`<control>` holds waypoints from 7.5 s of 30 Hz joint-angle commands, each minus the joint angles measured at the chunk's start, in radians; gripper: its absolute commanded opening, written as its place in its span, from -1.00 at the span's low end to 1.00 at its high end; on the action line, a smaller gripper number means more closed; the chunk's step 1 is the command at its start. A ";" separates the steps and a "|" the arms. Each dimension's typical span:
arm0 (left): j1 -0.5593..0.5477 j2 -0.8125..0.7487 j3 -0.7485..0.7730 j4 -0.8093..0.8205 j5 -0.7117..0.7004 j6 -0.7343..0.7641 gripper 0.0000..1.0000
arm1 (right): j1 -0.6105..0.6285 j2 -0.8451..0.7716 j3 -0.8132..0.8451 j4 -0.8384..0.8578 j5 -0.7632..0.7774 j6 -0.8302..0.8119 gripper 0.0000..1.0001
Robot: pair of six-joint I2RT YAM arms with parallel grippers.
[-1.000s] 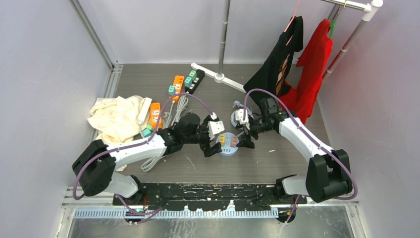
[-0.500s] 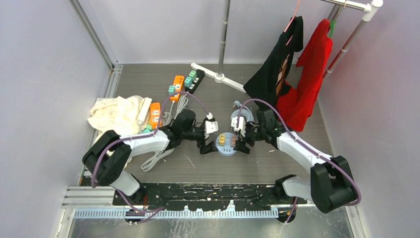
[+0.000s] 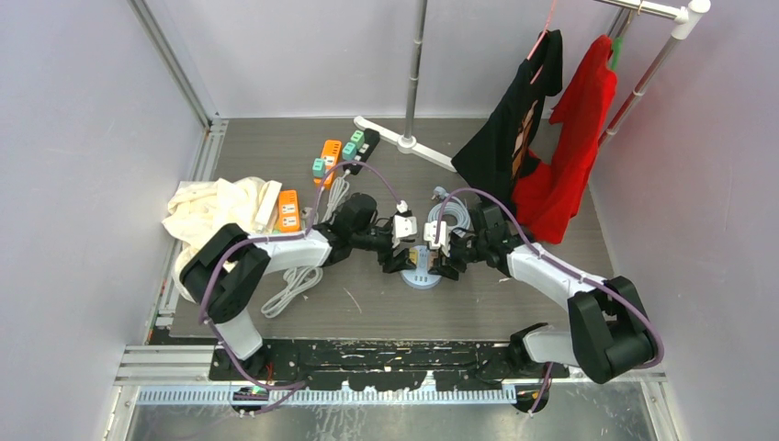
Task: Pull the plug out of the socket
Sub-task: Remove the plug from the socket, then place the plug at the center of the board.
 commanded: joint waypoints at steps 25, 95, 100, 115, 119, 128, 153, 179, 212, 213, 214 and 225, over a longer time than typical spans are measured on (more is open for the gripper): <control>-0.017 0.090 0.032 -0.028 0.065 -0.035 -1.00 | -0.069 -0.004 0.041 0.008 -0.087 -0.011 -0.98; -0.044 0.234 0.062 -0.222 0.030 -0.037 -1.00 | -0.070 -0.127 -0.001 -0.161 -0.202 -0.066 -0.98; -0.044 0.242 0.068 -0.227 0.021 -0.052 -1.00 | -0.072 -0.093 0.044 0.001 -0.193 0.107 -0.98; -0.044 0.276 0.108 -0.266 0.010 -0.053 -1.00 | -0.085 -0.156 -0.013 -0.223 -0.156 -0.137 -0.98; -0.044 0.289 0.124 -0.286 0.007 -0.059 -1.00 | -0.054 -0.123 -0.014 -0.036 -0.169 0.045 -0.98; -0.043 0.289 0.102 -0.267 -0.004 -0.088 -1.00 | -0.172 -0.099 0.020 0.032 -0.167 0.131 -0.98; -0.047 0.305 0.104 -0.312 -0.028 -0.088 -1.00 | -0.256 -0.114 0.043 -0.076 -0.158 -0.016 -0.98; -0.071 0.138 0.138 -0.238 -0.192 -0.236 0.14 | -0.323 -0.257 0.100 -0.499 -0.177 0.073 -0.97; 0.103 -0.274 -0.093 0.415 -0.223 -1.273 0.97 | -0.423 -0.143 0.056 0.093 -0.357 1.463 -0.88; 0.099 -0.274 -0.090 0.405 -0.225 -1.267 0.95 | -0.424 -0.126 0.060 0.104 -0.358 1.494 -0.88; 0.089 -0.281 -0.075 0.353 -0.232 -1.241 0.93 | -0.424 -0.113 0.063 0.115 -0.360 1.519 -0.88; -0.248 -0.232 0.311 -0.439 -0.798 -0.723 0.54 | -0.421 -0.038 0.058 0.201 -0.365 1.667 -0.85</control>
